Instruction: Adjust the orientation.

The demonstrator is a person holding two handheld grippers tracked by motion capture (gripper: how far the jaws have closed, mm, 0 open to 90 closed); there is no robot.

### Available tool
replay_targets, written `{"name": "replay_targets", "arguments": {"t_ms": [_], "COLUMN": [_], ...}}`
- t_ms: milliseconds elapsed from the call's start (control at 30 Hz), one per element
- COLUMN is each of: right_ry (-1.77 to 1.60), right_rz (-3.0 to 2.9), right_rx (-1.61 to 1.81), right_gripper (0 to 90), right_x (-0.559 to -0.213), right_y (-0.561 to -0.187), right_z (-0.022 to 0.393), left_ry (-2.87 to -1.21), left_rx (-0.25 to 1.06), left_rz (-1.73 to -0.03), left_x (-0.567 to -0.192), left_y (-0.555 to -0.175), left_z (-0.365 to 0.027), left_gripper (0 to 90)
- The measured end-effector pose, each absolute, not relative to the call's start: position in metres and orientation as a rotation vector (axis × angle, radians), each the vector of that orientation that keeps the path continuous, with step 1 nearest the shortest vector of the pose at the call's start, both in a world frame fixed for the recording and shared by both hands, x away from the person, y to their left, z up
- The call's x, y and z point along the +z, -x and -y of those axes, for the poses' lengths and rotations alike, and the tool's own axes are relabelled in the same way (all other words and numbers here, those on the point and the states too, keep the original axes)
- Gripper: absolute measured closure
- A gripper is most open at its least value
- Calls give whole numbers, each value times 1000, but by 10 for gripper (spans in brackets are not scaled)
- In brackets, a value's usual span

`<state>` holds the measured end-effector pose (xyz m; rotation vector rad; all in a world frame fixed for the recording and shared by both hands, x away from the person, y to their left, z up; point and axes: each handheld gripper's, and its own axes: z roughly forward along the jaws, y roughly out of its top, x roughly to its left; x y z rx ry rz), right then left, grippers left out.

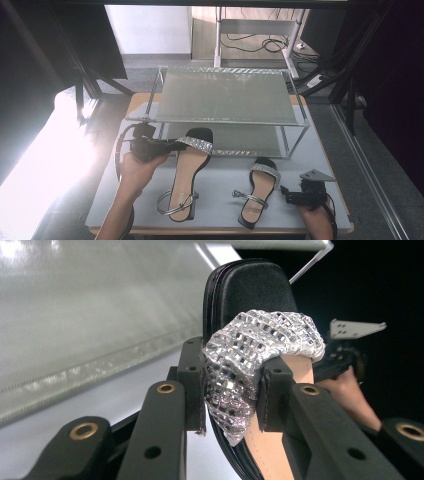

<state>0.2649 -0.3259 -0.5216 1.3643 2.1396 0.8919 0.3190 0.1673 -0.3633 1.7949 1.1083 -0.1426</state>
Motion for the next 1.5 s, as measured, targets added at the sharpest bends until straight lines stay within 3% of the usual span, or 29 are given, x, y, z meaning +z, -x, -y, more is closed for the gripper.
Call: {"name": "replay_targets", "arguments": {"t_ms": [533, 1500], "right_ry": [-1366, -1362], "right_rz": [-2141, -2142], "right_rx": [896, 899], "right_gripper": [70, 73], "right_x": [-522, -522], "right_y": [-265, -265], "right_z": [326, 326], "left_ry": [-1758, -1713], "left_rx": [-147, -199], "left_rz": [-1191, -1347], "left_x": [-313, -306], "left_y": [-370, -484], "left_z": [-173, -162], "left_gripper": [703, 703]}}
